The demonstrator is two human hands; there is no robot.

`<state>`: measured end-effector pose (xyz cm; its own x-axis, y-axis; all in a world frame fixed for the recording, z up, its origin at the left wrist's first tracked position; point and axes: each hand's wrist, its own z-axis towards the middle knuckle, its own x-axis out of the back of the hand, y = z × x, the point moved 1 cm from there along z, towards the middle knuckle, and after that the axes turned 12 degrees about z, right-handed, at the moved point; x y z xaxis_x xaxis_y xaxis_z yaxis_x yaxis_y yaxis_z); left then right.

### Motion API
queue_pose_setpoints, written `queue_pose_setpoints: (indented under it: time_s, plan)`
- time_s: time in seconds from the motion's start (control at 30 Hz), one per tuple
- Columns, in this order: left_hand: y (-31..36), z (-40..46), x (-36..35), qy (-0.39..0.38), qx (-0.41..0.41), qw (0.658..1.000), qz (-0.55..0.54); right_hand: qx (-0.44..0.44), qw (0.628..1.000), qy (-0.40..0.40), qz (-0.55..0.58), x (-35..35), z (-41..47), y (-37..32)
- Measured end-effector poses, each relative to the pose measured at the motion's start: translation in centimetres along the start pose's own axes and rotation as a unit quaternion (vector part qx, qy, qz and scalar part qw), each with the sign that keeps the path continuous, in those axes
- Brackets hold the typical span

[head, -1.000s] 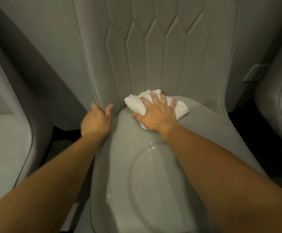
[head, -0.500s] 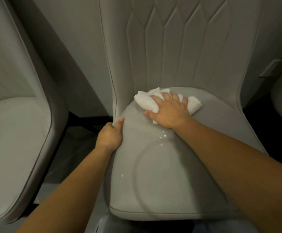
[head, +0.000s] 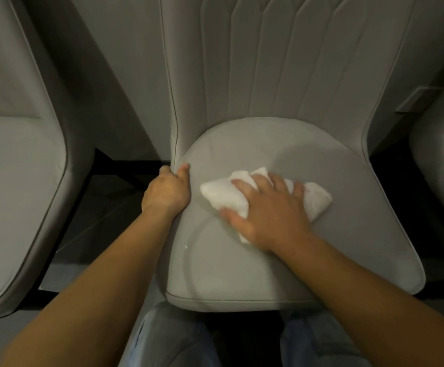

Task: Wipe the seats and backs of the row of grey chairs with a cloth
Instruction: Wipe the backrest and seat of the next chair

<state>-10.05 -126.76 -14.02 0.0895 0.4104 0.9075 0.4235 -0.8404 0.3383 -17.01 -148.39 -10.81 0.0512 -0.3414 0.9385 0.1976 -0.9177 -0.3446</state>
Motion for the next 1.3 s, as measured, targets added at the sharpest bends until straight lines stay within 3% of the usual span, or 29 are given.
queue_pose_setpoints:
  time_s: [0.17,0.43,0.67,0.87,1.03,1.3]
  plan:
    - [-2.1,-2.8,-0.5,-0.037,-0.04,0.997,-0.056,-0.075,0.997,0.014,0.005,-1.1,8.9,-0.5]
    - [-3.5,-3.4,-0.4,-0.101,-0.03,0.988,-0.114,-0.097,0.994,0.038,0.026,-1.4,16.0,-0.1]
    - [-3.7,-4.7,-0.4,-0.073,-0.031,0.987,-0.142,0.017,0.999,0.027,0.029,-1.6,8.9,0.2]
    - [-4.1,-5.1,-0.4,-0.066,-0.036,0.985,-0.154,0.062,0.997,-0.026,0.024,-0.1,-0.3,-1.6]
    - [-3.8,-4.9,-0.7,-0.052,-0.029,0.988,-0.145,0.132,0.989,0.05,0.035,0.1,-7.1,-0.5]
    - [-3.0,-5.2,-0.6,-0.051,-0.029,0.994,-0.095,0.03,0.999,-0.011,0.029,-0.2,5.9,-0.4]
